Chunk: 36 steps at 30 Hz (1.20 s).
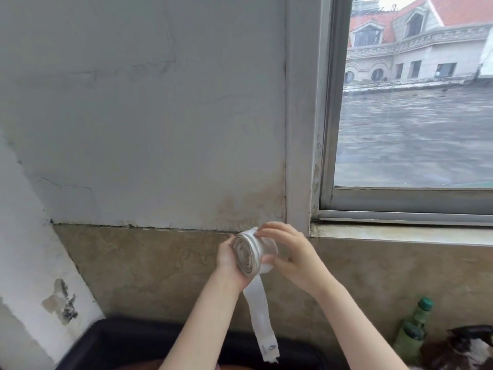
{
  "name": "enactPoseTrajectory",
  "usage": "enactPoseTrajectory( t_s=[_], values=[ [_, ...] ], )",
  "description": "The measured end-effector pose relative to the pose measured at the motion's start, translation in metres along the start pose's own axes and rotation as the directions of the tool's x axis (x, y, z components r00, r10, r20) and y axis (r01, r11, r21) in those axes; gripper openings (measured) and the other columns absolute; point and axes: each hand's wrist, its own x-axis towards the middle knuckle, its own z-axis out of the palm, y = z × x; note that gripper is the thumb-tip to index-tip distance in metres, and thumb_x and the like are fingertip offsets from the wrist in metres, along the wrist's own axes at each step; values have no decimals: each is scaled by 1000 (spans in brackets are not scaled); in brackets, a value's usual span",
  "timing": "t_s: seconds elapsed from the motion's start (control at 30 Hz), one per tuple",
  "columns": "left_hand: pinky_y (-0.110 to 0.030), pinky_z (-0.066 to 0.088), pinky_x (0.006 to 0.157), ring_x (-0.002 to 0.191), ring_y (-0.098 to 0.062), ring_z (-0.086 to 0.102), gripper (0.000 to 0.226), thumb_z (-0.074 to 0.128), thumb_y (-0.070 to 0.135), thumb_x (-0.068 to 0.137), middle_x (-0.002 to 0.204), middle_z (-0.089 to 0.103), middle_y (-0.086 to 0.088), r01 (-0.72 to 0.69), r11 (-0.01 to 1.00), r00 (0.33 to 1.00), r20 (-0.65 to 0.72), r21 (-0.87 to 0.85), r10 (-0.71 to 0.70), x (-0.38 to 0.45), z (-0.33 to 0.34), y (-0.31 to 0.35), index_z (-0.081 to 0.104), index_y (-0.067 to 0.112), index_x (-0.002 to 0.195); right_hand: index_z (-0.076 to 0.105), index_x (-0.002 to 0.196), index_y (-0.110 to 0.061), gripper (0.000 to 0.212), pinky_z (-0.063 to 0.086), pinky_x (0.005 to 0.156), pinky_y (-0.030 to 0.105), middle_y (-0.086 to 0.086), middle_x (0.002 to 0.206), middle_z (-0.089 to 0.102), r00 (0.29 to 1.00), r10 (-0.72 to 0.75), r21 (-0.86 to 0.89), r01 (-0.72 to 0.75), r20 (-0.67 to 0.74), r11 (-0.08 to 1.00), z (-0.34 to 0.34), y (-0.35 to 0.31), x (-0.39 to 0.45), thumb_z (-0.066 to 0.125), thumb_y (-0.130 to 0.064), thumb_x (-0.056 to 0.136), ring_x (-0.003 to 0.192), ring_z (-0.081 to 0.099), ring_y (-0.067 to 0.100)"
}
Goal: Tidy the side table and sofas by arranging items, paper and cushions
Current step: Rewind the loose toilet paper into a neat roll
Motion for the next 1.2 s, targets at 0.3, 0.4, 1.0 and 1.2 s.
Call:
enactPoseTrajectory(
  t_s=[0.3, 0.4, 1.0, 1.2],
  values=[
    [-37, 47, 73, 81, -30, 60, 35, 38, 21, 95, 76, 68, -18, 50, 992, 996, 71, 118, -59, -5, 1, 0, 63, -3, 90, 56, 119, -30, 62, 19, 101, 31, -36, 113, 45, 999, -16, -219, 7, -41, 976, 7, 3, -1, 77, -31, 61, 120, 33, -8],
    [-37, 47, 74, 74, -29, 64, 43, 33, 28, 100, 78, 69, -18, 43, 972, 991, 110, 233, -70, -2, -4, 5, 62, -2, 95, 56, 121, -33, 65, 16, 103, 29, -38, 106, 44, 985, 39, -188, -7, 168, 982, -6, -8, 0, 79, -28, 60, 119, 30, -6],
    [-23, 44, 52, 67, -22, 58, 33, 38, 32, 95, 60, 65, -5, -33, 993, 999, 15, 115, 31, 2, 7, 0, 62, 13, 82, 38, 137, -27, 88, 7, 103, 21, -23, 136, 33, 1000, -2, -270, -6, -30, 963, 20, 4, -1, 82, -27, 61, 128, 13, -15],
    [-36, 49, 72, 85, -28, 61, 34, 41, 27, 94, 83, 69, -15, 29, 989, 991, 124, 146, -47, 5, 3, 1, 63, 2, 97, 58, 118, -28, 65, 24, 101, 36, -31, 108, 45, 999, 40, -261, -39, -3, 964, -4, 8, 7, 80, -32, 56, 113, 33, -10]
  ],
)
